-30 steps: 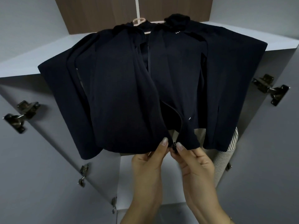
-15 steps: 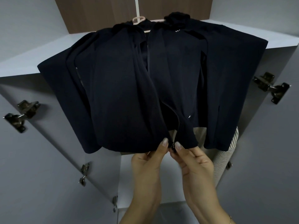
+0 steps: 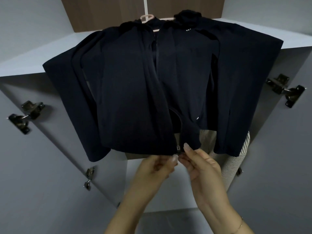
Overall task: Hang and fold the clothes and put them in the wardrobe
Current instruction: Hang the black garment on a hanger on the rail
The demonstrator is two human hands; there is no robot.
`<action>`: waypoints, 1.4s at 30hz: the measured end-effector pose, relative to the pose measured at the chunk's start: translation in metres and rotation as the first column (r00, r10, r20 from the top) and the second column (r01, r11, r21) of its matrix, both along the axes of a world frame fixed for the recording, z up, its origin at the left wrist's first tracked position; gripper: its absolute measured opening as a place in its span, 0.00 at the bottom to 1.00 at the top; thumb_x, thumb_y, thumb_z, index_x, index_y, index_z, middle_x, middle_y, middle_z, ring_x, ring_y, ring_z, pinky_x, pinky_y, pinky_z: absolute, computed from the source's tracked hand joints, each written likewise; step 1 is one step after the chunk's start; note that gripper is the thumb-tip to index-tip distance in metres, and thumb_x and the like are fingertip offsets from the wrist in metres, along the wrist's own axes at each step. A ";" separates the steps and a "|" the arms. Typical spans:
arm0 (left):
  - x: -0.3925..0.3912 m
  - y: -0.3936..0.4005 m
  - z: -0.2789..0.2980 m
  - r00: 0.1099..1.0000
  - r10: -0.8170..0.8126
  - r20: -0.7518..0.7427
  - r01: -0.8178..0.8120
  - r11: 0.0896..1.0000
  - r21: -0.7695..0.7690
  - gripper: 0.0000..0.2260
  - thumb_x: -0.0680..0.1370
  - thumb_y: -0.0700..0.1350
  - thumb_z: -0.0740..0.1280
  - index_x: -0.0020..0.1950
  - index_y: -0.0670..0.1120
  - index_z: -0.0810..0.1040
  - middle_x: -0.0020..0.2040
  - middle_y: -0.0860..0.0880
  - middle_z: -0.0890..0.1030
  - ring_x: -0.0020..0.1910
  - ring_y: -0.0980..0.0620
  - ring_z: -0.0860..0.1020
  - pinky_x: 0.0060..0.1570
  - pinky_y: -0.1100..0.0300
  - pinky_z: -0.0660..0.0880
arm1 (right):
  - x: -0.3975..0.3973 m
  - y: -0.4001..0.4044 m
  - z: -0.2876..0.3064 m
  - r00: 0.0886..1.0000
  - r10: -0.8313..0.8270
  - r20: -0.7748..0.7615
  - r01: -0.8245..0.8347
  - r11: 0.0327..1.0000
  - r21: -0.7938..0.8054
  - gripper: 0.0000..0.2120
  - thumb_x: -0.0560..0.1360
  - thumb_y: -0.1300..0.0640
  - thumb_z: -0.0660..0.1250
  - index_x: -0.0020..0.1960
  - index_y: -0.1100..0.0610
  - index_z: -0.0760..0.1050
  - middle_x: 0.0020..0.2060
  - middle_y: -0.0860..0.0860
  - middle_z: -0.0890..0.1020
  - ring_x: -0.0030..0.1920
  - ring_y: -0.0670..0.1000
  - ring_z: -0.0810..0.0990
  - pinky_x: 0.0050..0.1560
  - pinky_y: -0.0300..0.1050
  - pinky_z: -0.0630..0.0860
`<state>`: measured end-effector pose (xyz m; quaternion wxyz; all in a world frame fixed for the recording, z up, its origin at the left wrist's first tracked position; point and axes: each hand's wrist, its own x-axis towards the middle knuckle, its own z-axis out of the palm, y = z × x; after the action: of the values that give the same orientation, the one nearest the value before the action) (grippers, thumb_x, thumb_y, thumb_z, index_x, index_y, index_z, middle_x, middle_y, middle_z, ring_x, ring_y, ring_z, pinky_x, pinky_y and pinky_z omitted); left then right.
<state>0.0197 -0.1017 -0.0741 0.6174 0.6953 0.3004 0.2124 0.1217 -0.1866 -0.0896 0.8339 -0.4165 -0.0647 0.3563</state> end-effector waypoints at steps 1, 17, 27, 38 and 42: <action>-0.004 0.002 -0.002 0.996 0.037 -0.077 -0.017 0.967 0.253 0.12 0.70 0.61 0.68 0.44 0.54 0.81 0.42 0.58 0.83 0.43 0.59 0.80 0.42 0.68 0.74 | 0.002 -0.001 0.001 1.000 0.004 -0.008 -0.004 1.000 -0.006 0.09 0.60 0.56 0.77 0.36 0.60 0.82 0.35 0.56 0.80 0.39 0.50 0.83 0.43 0.39 0.80; 0.002 0.014 -0.017 0.958 -0.006 0.288 -0.256 0.439 0.861 0.11 0.79 0.45 0.66 0.56 0.42 0.83 0.56 0.50 0.83 0.55 0.58 0.80 0.54 0.62 0.78 | 0.005 -0.007 -0.003 0.966 0.104 0.236 -0.103 0.995 -0.015 0.10 0.70 0.50 0.72 0.37 0.57 0.82 0.36 0.55 0.82 0.44 0.51 0.82 0.51 0.39 0.79; 0.017 0.026 -0.001 0.975 0.006 0.223 -0.176 0.638 0.750 0.06 0.79 0.41 0.66 0.47 0.44 0.83 0.43 0.54 0.80 0.44 0.56 0.77 0.44 0.61 0.75 | 0.009 0.001 -0.003 0.857 0.043 0.513 0.055 0.983 -0.174 0.15 0.76 0.53 0.67 0.41 0.66 0.77 0.39 0.60 0.84 0.46 0.54 0.84 0.52 0.43 0.78; 0.022 0.031 0.001 0.978 -0.079 0.194 -0.087 0.691 0.717 0.08 0.79 0.39 0.63 0.49 0.43 0.83 0.44 0.54 0.80 0.45 0.56 0.79 0.46 0.58 0.78 | 0.020 0.008 -0.005 0.468 0.126 0.875 0.223 0.941 -0.255 0.14 0.74 0.48 0.65 0.33 0.54 0.73 0.29 0.47 0.78 0.32 0.42 0.77 0.33 0.29 0.69; 0.024 0.031 0.004 0.969 -0.036 0.244 -0.166 0.636 0.754 0.06 0.77 0.39 0.67 0.46 0.43 0.83 0.42 0.54 0.81 0.42 0.58 0.79 0.43 0.64 0.76 | 0.022 0.010 -0.011 0.435 0.101 0.895 0.215 0.953 -0.212 0.20 0.76 0.49 0.62 0.36 0.66 0.74 0.32 0.57 0.80 0.35 0.55 0.79 0.34 0.49 0.75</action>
<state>0.0440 -0.0710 -0.0703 0.2860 0.8496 0.1308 0.4233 0.1437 -0.1769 -0.1009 0.6112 -0.6627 -0.4290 0.0575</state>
